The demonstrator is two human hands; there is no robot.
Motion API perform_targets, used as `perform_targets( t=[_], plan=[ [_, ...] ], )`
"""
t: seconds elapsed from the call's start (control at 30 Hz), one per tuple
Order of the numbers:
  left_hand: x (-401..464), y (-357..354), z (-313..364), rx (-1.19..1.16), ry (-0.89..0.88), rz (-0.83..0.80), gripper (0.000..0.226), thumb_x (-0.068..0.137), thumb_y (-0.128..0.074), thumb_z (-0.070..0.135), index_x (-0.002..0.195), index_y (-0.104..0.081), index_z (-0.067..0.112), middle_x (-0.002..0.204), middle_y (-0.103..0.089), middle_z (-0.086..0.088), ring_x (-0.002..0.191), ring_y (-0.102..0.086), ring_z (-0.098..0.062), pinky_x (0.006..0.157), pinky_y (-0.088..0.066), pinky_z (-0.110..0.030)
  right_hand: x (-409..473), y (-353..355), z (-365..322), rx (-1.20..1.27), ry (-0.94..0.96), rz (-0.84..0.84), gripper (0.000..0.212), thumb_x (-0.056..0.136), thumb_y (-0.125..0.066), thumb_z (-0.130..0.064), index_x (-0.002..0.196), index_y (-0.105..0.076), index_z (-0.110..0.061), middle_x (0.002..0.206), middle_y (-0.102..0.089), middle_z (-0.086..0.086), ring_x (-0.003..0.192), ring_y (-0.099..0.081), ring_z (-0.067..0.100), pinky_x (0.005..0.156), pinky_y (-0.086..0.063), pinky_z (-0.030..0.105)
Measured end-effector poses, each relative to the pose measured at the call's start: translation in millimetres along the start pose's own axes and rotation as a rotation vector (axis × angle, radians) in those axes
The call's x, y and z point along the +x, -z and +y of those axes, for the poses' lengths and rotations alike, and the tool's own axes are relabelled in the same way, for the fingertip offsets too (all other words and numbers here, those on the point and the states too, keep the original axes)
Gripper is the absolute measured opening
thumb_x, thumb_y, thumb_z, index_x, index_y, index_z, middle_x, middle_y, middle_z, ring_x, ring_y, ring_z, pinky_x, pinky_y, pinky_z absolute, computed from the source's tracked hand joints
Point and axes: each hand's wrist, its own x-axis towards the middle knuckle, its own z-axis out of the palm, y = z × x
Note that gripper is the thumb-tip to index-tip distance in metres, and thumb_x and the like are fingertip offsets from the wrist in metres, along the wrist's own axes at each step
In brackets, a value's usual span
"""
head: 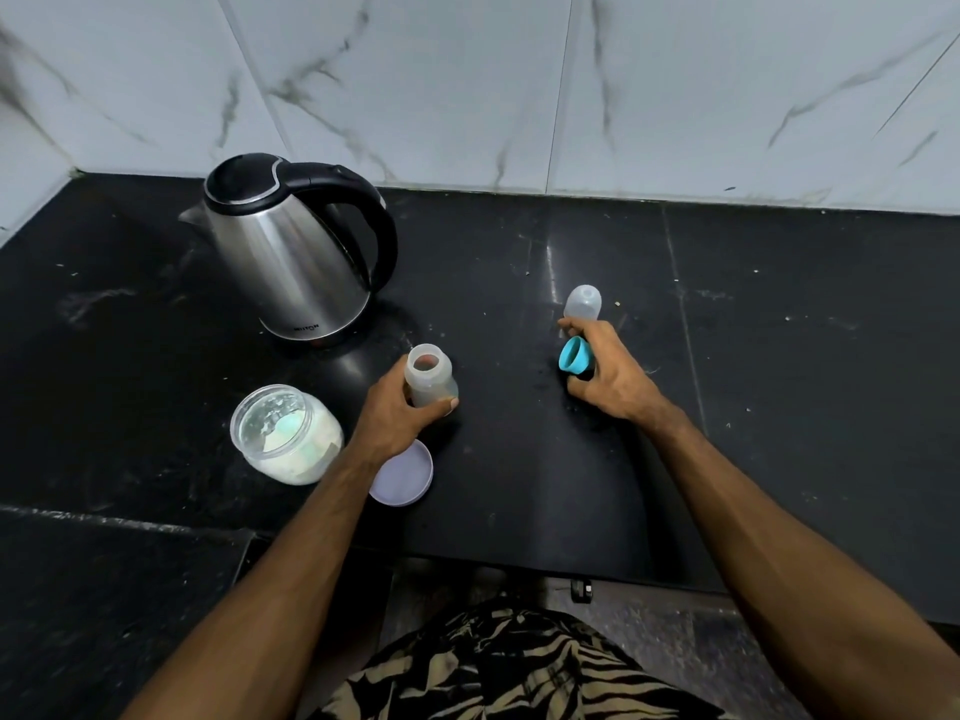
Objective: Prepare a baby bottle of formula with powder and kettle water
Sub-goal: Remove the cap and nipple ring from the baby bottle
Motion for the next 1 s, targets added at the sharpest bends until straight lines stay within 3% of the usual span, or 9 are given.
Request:
perform_targets(
  t=[0.17, 0.33, 0.43, 0.67, 0.8, 1.0],
  plan=[
    [1.1, 0.3, -2.1, -0.01, -0.009, 0.009, 0.056, 0.075, -0.086, 0.014, 0.12, -0.056, 0.028, 0.112, -0.066, 0.009, 0.103, -0.063, -0.008, 0.092, -0.049, -0.024, -3.4, 1.9, -8.1, -0.029, 0.061, 0.078, 0.073, 0.075, -0.071, -0.015, 0.139, -0.038, -0.029, 0.13, -0.039, -0.003, 0.119, -0.042, 0.013, 0.104, -0.042, 0.037],
    [3.7, 1.1, -4.4, -0.007, 0.012, 0.004, 0.06, 0.071, -0.089, 0.021, 0.122, -0.057, 0.027, 0.116, -0.068, 0.006, 0.11, -0.064, -0.014, 0.098, -0.051, -0.033, 0.5, 3.3, -30.5, -0.084, 0.181, 0.23, 0.063, 0.076, -0.064, -0.036, 0.134, -0.046, -0.023, 0.131, -0.045, 0.0, 0.12, -0.043, 0.015, 0.105, -0.041, 0.046],
    [2.8, 1.6, -5.1, -0.018, 0.028, 0.005, 0.065, 0.069, -0.09, 0.025, 0.124, -0.057, 0.026, 0.119, -0.068, 0.006, 0.111, -0.064, -0.013, 0.099, -0.051, -0.036, 5.4, -2.3, -46.0, -0.112, 0.282, 0.259, 0.057, 0.079, -0.065, -0.038, 0.132, -0.049, -0.021, 0.126, -0.047, -0.002, 0.118, -0.044, 0.015, 0.102, -0.043, 0.046],
    [-4.2, 1.6, 1.2, -0.021, 0.037, 0.065, 0.062, 0.069, -0.09, 0.024, 0.121, -0.056, 0.029, 0.113, -0.067, 0.013, 0.106, -0.062, -0.001, 0.093, -0.051, -0.026, 19.5, -30.2, -75.7, -0.109, 0.388, 0.131, 0.053, 0.08, -0.06, -0.042, 0.128, -0.054, -0.021, 0.124, -0.052, 0.0, 0.113, -0.051, 0.017, 0.098, -0.047, 0.042],
    [-9.2, 2.5, 5.8, -0.023, 0.035, 0.089, 0.065, 0.068, -0.091, 0.025, 0.121, -0.055, 0.033, 0.113, -0.065, 0.016, 0.104, -0.06, 0.006, 0.089, -0.048, -0.017, 25.1, -43.0, -87.2, -0.065, 0.426, 0.052, 0.05, 0.081, -0.066, -0.034, 0.128, -0.054, -0.02, 0.123, -0.051, 0.0, 0.113, -0.05, 0.016, 0.1, -0.046, 0.039],
    [-14.5, 3.9, 5.8, -0.045, 0.034, 0.119, 0.079, 0.067, -0.092, 0.027, 0.134, -0.05, 0.027, 0.124, -0.063, 0.015, 0.115, -0.059, 0.001, 0.099, -0.049, -0.023, 32.0, -50.0, -94.3, -0.026, 0.414, -0.024, 0.047, 0.084, -0.071, -0.027, 0.127, -0.054, -0.021, 0.123, -0.049, -0.005, 0.114, -0.049, 0.011, 0.102, -0.046, 0.033]
  ],
)
